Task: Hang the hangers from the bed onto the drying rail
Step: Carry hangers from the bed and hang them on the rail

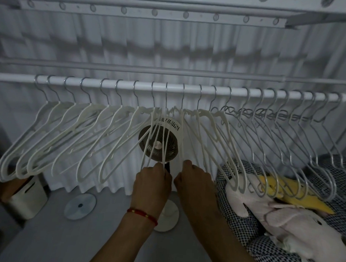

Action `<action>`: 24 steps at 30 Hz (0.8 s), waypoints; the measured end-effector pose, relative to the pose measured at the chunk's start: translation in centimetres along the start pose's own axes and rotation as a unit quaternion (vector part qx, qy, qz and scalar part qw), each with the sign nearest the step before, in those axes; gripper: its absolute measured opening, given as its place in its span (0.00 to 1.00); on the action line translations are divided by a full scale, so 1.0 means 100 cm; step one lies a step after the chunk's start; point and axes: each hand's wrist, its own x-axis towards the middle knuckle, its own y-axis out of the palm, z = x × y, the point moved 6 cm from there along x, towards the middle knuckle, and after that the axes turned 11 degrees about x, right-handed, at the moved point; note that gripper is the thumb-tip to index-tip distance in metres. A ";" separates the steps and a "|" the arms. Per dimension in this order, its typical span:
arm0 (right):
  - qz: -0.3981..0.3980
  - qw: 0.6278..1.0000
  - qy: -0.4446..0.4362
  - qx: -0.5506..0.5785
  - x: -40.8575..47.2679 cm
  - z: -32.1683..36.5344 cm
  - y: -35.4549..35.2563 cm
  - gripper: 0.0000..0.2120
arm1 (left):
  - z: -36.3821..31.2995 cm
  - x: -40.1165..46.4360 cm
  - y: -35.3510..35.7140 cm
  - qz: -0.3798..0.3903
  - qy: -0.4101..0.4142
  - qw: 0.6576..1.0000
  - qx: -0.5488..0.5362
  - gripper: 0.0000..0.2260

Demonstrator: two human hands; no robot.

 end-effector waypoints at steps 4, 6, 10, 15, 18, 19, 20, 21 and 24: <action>0.005 1.000 -0.006 -0.001 -0.003 -0.002 -0.001 0.23 | 0.000 -0.003 0.002 0.014 -0.015 1.000 0.014 0.12; 0.003 1.000 -0.013 -0.003 -0.003 -0.003 -0.002 0.23 | -0.002 -0.002 -0.001 0.002 -0.009 1.000 0.028 0.12; -0.008 1.000 -0.020 -0.002 -0.003 -0.001 -0.007 0.22 | -0.007 -0.004 -0.004 0.007 -0.015 0.999 0.030 0.14; -0.015 1.000 -0.025 0.003 -0.004 -0.001 -0.007 0.22 | -0.007 -0.003 0.003 0.052 -0.021 0.996 0.066 0.09; -0.022 0.999 -0.025 0.002 -0.004 0.001 -0.008 0.23 | -0.015 -0.003 -0.006 0.004 0.031 0.996 0.087 0.21; -0.026 0.999 -0.028 0.004 -0.004 0.002 -0.009 0.23 | -0.016 -0.004 -0.002 0.025 0.036 0.994 0.097 0.23; -0.028 0.999 -0.030 0.008 -0.004 0.002 -0.010 0.23 | -0.016 -0.005 0.003 0.064 0.037 0.991 0.112 0.23; -0.028 0.999 -0.030 0.012 -0.004 0.003 -0.010 0.23 | -0.014 -0.005 0.009 0.080 0.029 0.989 0.118 0.21; -0.023 0.999 -0.020 0.014 -0.003 0.003 -0.009 0.23 | -0.007 -0.002 0.016 0.042 0.011 0.993 0.106 0.18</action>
